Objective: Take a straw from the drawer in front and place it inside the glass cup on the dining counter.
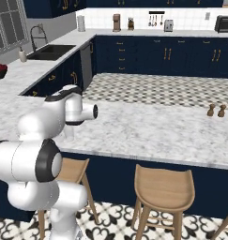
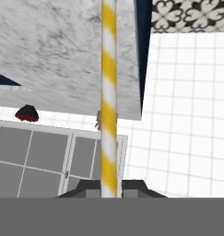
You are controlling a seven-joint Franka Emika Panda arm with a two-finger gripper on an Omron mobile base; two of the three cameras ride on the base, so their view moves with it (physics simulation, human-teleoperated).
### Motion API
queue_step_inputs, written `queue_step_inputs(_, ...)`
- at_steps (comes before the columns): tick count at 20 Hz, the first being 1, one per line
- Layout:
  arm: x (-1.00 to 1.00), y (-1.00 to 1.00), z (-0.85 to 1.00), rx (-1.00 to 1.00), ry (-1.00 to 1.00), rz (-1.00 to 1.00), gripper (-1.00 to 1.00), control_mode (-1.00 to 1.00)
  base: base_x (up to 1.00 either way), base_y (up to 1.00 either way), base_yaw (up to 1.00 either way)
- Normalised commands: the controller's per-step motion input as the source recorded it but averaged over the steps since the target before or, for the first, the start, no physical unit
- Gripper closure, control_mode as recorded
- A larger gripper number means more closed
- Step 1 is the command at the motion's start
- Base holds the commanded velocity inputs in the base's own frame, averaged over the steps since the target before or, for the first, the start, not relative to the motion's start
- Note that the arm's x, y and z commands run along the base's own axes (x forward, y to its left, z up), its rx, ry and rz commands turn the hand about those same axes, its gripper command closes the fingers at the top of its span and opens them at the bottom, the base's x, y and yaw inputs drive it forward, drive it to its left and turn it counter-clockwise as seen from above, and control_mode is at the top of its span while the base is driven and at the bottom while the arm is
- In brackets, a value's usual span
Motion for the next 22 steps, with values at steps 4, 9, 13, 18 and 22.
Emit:
queue_step_inputs(4,0.22,0.0,0.0,0.05,0.0,0.0,1.0,-1.0,0.0,0.0,0.0)
queue_step_inputs(9,0.3,0.0,-0.12,0.01,0.0,0.0,1.0,-1.0,0.0,0.0,0.0)
queue_step_inputs(13,0.33,-0.11,-0.27,0.05,0.0,0.03,1.0,-1.0,0.0,0.0,0.0)
queue_step_inputs(18,0.26,-0.22,-0.2,0.09,-0.01,0.05,1.0,-1.0,0.0,0.0,0.0)
queue_step_inputs(22,0.24,-0.25,-0.1,0.08,0.0,0.04,1.0,-1.0,0.0,0.0,0.0)
